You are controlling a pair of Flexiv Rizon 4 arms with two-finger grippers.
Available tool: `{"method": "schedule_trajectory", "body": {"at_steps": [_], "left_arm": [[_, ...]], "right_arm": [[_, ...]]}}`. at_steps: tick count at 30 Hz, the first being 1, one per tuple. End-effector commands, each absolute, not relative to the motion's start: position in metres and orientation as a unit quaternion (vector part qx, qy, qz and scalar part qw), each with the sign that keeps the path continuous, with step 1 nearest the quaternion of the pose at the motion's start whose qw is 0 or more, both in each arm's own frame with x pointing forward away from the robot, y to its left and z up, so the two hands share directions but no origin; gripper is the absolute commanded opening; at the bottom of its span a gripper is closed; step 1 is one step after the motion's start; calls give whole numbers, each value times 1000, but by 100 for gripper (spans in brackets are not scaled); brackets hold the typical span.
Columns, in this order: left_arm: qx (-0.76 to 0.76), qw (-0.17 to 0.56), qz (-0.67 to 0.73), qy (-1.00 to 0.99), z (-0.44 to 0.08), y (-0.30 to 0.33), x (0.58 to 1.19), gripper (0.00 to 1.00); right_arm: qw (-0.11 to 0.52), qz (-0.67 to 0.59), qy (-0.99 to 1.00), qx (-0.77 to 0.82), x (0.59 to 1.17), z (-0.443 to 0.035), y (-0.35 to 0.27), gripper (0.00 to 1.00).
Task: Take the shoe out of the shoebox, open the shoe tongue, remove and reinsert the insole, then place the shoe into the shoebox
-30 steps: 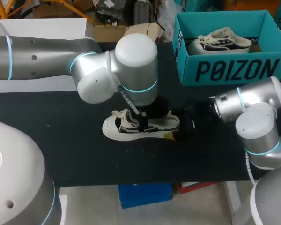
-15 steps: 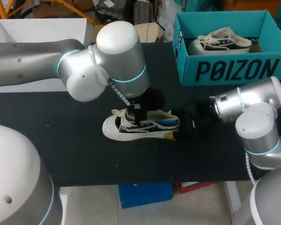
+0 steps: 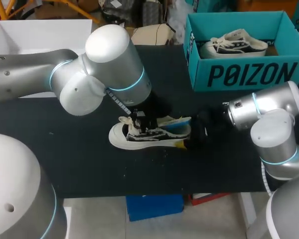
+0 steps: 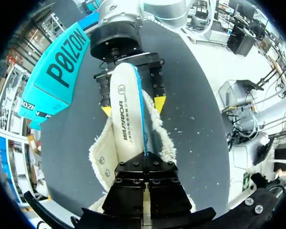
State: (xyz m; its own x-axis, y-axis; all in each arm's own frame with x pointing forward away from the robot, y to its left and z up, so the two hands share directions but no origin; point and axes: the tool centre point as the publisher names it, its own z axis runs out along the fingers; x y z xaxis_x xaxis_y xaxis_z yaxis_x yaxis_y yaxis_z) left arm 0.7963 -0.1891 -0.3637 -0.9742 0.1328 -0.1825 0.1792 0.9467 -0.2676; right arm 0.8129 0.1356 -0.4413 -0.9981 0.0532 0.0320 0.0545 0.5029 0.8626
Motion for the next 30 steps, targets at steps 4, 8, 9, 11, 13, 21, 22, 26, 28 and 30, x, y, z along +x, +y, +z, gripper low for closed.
{"method": "schedule_trajectory", "body": {"at_steps": [4, 8, 9, 11, 13, 21, 22, 26, 28, 30], "left_arm": [[118, 119, -172, 971, -375, -195, 798, 9], [139, 137, -184, 963, -379, -197, 792, 28], [142, 141, -187, 962, -379, -197, 790, 36], [141, 144, -190, 961, -380, -196, 789, 37], [141, 155, -190, 959, -381, -196, 787, 40], [150, 170, -186, 956, -381, -203, 785, 43], [151, 171, -186, 956, -381, -205, 786, 43], [158, 175, -194, 952, -382, -213, 790, 42], [158, 176, -195, 952, -384, -219, 793, 41], [159, 179, -198, 951, -385, -224, 796, 40]], "right_arm": [[1, -497, -867, -31, 813, -445, 135, 0], [1, -497, -867, -31, 813, -445, 135, 0], [1, -497, -867, -31, 813, -445, 135, 0], [1, -497, -867, -31, 813, -445, 135, 0], [1, -497, -867, -31, 813, -445, 135, 0], [1, -497, -867, -31, 813, -445, 135, 0], [1, -497, -867, -31, 813, -445, 135, 0], [1, -497, -867, -31, 813, -445, 135, 0], [1, -497, -867, -31, 813, -445, 135, 0], [1, -497, -867, -31, 813, -445, 135, 0]]}}
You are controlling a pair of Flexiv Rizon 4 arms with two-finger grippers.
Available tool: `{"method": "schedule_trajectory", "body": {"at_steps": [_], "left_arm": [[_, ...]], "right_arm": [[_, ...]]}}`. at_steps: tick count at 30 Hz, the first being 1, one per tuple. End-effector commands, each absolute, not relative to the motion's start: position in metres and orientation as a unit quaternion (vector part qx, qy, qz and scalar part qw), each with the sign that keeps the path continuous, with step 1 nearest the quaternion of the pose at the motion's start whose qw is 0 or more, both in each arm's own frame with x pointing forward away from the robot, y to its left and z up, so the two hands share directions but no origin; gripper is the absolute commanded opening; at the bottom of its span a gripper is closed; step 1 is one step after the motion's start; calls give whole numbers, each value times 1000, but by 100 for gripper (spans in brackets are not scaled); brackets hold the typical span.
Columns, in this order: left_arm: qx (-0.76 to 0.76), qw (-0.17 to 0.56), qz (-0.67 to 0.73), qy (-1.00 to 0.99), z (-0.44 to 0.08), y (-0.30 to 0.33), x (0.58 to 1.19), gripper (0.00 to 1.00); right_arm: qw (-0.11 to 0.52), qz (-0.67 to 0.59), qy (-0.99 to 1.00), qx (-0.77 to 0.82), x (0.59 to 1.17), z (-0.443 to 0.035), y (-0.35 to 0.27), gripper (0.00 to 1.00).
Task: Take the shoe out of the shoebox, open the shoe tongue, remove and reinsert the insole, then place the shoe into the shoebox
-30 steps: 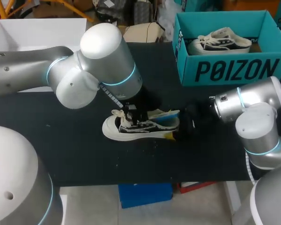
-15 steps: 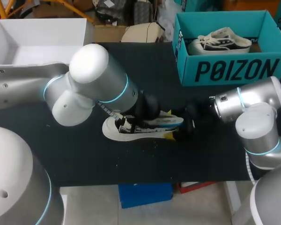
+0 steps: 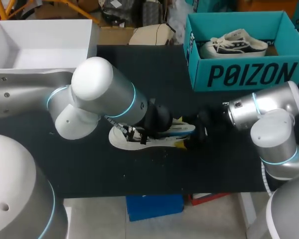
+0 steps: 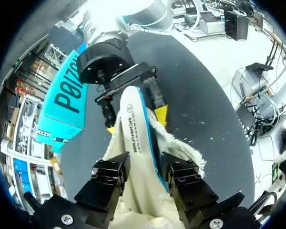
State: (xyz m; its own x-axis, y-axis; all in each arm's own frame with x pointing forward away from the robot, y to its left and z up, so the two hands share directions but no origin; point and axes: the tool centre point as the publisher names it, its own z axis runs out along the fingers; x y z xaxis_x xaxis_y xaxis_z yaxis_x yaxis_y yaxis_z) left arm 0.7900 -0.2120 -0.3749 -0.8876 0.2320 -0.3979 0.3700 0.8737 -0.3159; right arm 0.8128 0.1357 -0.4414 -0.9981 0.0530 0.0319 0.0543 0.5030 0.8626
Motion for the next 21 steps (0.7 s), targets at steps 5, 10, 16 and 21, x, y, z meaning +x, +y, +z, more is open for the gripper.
{"method": "schedule_trajectory", "body": {"at_steps": [5, 10, 16, 21], "left_arm": [[166, 180, -203, 948, -389, -235, 802, 40], [178, 182, -208, 944, -387, -243, 805, 36], [183, 187, -219, 940, -380, -249, 808, 36], [194, 187, -221, 937, -378, -258, 810, 34]], "right_arm": [[1, -497, -867, -31, 813, -445, 135, 0], [1, -497, -867, -31, 813, -445, 135, 0], [1, -497, -867, -31, 813, -445, 135, 0], [1, -497, -867, -31, 813, -445, 135, 0]]}}
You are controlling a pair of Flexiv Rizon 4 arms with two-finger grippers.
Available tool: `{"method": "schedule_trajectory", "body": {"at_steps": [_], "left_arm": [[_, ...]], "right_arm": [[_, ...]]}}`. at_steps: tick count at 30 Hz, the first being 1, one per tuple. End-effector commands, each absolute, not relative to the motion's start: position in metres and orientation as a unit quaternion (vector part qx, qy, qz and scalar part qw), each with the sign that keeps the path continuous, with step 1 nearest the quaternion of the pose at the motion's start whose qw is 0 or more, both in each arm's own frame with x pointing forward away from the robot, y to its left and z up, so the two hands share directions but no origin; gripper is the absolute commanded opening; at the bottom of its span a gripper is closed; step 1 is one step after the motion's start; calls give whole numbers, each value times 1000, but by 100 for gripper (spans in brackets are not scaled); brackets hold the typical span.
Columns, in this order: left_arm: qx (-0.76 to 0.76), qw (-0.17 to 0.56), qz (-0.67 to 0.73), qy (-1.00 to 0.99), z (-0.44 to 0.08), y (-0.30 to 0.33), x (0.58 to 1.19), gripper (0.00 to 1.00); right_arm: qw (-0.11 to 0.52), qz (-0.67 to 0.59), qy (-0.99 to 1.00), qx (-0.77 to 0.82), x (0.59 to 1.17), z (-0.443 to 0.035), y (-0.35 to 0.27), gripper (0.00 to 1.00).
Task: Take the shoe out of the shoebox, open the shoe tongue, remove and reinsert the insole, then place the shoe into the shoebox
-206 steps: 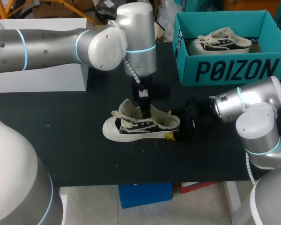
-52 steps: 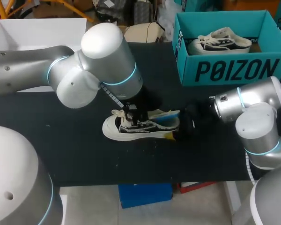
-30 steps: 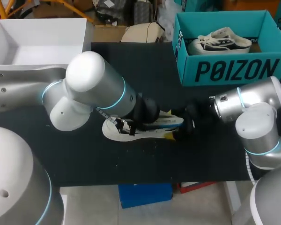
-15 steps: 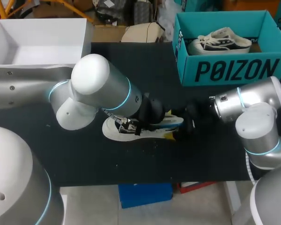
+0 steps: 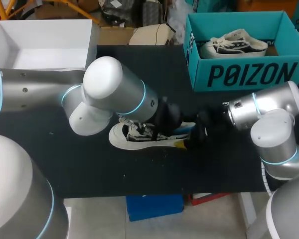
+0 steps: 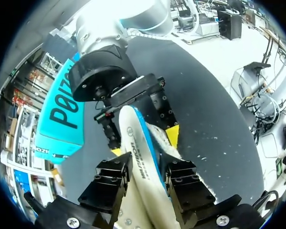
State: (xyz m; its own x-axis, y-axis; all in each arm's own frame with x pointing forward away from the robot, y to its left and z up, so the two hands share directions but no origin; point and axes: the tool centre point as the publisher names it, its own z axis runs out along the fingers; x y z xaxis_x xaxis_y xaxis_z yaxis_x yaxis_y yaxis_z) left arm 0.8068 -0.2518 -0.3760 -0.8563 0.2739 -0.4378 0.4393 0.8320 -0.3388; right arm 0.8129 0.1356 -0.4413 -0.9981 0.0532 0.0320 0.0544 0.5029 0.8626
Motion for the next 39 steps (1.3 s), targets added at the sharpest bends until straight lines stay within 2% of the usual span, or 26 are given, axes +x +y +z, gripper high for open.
{"method": "schedule_trajectory", "body": {"at_steps": [1, 4, 5, 7, 8, 21, 32, 39], "left_arm": [[195, 189, -222, 937, -377, -259, 810, 34], [195, 193, -227, 935, -373, -260, 811, 32], [195, 193, -229, 934, -372, -260, 811, 27], [195, 193, -231, 934, -371, -262, 812, 5], [195, 192, -232, 933, -372, -263, 812, 0], [240, 161, -311, 906, -340, -249, 773, 0], [211, 143, -493, 832, -250, -269, 763, 0], [151, 80, -611, 773, -203, -279, 771, 0]], "right_arm": [[1, -497, -867, -31, 813, -445, 135, 0], [1, -497, -867, -31, 813, -445, 135, 0], [1, -497, -867, -31, 813, -445, 135, 0], [1, -497, -867, -31, 813, -445, 135, 0], [1, -497, -867, -31, 813, -445, 135, 0], [1, -497, -867, -31, 813, -445, 135, 0], [1, -497, -867, -31, 813, -445, 135, 0], [1, -497, -867, -31, 813, -445, 135, 0]]}}
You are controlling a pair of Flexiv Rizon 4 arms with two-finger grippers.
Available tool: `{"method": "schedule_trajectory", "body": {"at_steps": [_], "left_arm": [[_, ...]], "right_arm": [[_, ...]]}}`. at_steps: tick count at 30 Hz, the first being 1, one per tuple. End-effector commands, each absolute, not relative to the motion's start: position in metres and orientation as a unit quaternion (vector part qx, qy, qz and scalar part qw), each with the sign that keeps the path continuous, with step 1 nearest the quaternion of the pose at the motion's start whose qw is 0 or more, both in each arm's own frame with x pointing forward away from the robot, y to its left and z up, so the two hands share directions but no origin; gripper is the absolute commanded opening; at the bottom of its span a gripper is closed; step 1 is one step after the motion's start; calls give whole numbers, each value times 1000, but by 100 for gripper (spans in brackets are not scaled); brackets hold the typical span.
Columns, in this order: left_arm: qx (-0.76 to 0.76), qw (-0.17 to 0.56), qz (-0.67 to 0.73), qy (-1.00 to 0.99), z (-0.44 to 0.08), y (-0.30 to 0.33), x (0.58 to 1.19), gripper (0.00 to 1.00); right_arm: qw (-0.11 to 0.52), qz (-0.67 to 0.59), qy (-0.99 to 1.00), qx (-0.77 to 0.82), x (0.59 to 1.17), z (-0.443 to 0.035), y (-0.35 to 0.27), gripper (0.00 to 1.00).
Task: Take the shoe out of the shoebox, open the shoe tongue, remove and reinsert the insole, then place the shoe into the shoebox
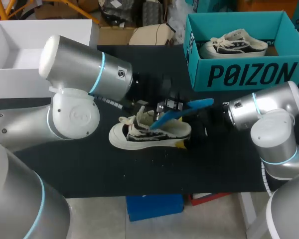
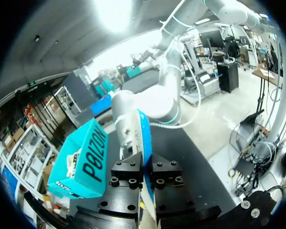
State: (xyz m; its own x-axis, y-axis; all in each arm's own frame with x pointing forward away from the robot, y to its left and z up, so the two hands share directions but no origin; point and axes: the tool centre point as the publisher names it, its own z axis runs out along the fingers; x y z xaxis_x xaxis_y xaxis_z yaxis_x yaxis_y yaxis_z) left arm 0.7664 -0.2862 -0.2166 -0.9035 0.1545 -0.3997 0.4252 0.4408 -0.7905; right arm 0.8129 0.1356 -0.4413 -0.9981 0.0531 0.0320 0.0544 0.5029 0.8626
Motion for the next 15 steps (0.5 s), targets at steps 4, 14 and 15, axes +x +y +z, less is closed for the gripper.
{"method": "schedule_trajectory", "body": {"at_steps": [4, 14, 15], "left_arm": [[98, 64, -605, 788, -179, -272, 774, 0], [101, 61, -554, 824, -172, -274, 773, 0], [101, 61, -554, 824, -172, -274, 773, 0]], "right_arm": [[1, -497, -867, -31, 813, -445, 135, 0], [1, -497, -867, -31, 813, -445, 135, 0], [1, -497, -867, -31, 813, -445, 135, 0]]}}
